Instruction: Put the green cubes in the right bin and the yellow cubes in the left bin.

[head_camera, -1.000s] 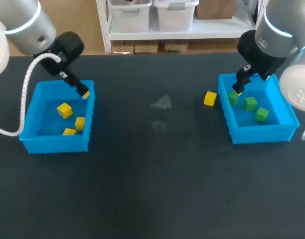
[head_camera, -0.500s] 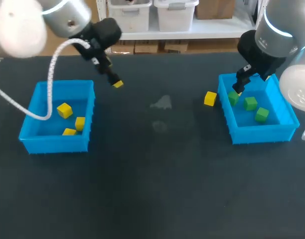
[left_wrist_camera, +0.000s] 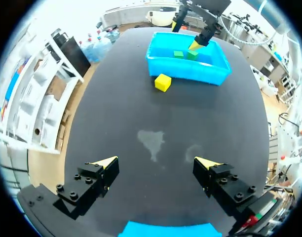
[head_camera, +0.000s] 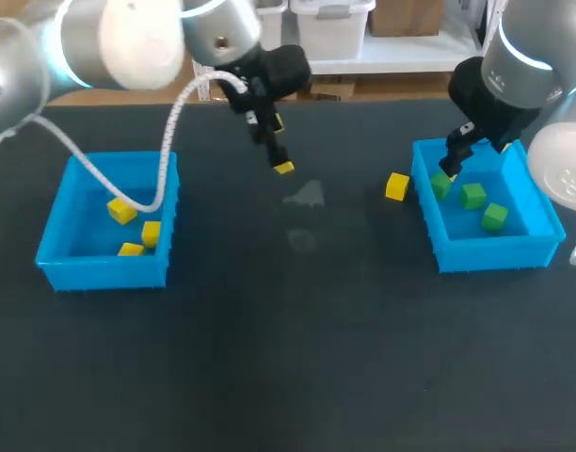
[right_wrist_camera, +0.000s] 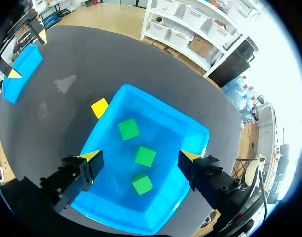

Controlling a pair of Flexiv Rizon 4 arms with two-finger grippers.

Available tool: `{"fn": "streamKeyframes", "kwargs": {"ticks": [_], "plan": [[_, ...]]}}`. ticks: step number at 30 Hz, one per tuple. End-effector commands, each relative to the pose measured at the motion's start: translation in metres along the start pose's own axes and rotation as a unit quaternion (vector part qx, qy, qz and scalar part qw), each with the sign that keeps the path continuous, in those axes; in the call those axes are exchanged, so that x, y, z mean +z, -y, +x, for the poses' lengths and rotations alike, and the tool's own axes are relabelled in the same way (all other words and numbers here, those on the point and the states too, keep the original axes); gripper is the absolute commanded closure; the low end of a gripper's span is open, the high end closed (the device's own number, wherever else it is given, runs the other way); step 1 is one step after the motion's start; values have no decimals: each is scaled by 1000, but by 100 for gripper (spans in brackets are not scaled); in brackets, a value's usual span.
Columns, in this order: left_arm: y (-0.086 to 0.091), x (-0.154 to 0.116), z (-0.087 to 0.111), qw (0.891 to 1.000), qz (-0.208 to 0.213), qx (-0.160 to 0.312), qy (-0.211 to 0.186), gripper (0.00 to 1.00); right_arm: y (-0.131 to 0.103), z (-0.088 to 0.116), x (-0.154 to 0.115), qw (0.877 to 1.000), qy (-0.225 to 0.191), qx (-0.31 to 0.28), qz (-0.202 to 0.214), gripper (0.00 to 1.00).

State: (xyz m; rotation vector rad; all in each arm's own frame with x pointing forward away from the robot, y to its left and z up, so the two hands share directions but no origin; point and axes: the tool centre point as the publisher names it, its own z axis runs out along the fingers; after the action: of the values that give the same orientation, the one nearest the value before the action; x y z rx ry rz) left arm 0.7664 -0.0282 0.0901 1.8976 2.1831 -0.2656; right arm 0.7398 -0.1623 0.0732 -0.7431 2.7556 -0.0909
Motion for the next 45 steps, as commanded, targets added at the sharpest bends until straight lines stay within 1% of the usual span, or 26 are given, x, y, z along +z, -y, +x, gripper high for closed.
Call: {"fn": "streamKeyframes", "kwargs": {"ticks": [1,10,20,32,38,42,45], "plan": [[-4,14,-23,999,14,14,-35,0,0,1,-1,1000,2,0,1,0],[9,36,-37,997,22,40,-58,0,0,1,-1,1000,2,0,1,0],[14,57,-54,996,22,55,-73,0,0,1,-1,1000,2,0,1,0],[21,71,-73,994,18,71,-84,0,0,1,-1,1000,2,0,1,0],[22,80,-82,990,11,101,-95,0,0,1,-1,1000,2,0,1,0],[19,87,-94,989,12,106,-99,0,0,1,-1,1000,2,0,1,0],[15,92,-106,990,16,100,-94,0,0,1,-1,1000,2,0,1,0]]}}
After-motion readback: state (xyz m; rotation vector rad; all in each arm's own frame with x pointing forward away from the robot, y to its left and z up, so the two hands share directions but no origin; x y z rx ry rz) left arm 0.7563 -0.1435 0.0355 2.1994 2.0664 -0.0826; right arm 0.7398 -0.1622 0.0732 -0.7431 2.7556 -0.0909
